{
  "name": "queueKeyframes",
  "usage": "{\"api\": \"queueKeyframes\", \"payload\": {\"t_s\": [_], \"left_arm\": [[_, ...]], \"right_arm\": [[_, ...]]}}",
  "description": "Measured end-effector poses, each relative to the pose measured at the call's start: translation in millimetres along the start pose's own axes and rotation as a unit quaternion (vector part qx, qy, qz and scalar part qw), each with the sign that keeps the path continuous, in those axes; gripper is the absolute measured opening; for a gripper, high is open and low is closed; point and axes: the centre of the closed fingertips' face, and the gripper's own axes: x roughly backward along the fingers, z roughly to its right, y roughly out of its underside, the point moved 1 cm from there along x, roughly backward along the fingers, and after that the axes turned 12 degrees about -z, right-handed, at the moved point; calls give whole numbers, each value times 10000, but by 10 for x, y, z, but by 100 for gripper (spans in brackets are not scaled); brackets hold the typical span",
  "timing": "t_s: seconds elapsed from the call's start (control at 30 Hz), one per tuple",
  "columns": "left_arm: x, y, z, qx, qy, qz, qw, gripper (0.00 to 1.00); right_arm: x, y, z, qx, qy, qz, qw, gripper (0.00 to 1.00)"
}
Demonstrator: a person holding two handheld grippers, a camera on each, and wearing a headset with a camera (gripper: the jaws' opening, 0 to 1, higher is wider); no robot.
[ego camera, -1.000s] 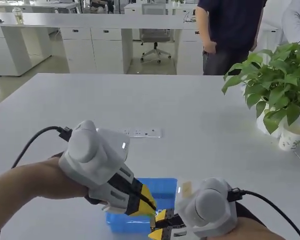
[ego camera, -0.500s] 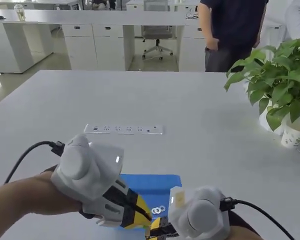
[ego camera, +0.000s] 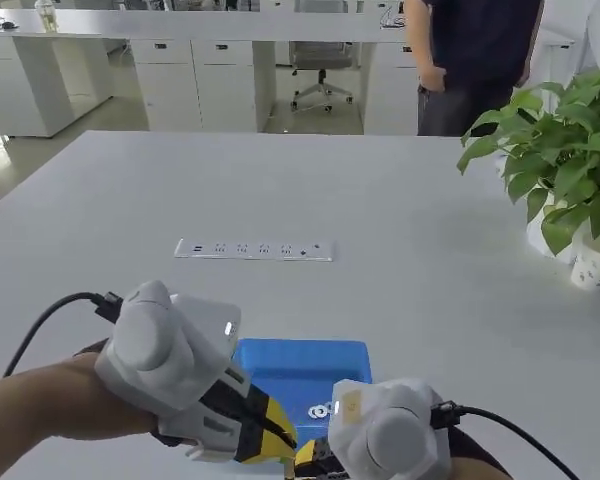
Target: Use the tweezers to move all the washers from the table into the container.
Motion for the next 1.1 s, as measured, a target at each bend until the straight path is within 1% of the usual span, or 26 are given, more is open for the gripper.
{"api": "queueKeyframes", "payload": {"t_s": [0.33, 0.57, 0.67, 0.93, 1.1], "left_arm": [[-17, 96, 48, 152, 16, 25, 9999, 5], [-39, 142, 89, 223, 48, 38, 9997, 5], [-51, 151, 101, 243, 73, 42, 9997, 5], [-81, 168, 104, 272, 82, 45, 9996, 5], [-78, 167, 96, 314, 79, 81, 9994, 5]], "right_arm": [[-83, 0, -64, 50, -91, -27, 9999, 11], [-135, 8, -116, 60, -169, -53, 9998, 11], [-147, 14, -139, 64, -206, -62, 9997, 11], [-173, 38, -141, 34, -252, -81, 9996, 11], [-179, 38, -139, 28, -263, -75, 9996, 11]]}}
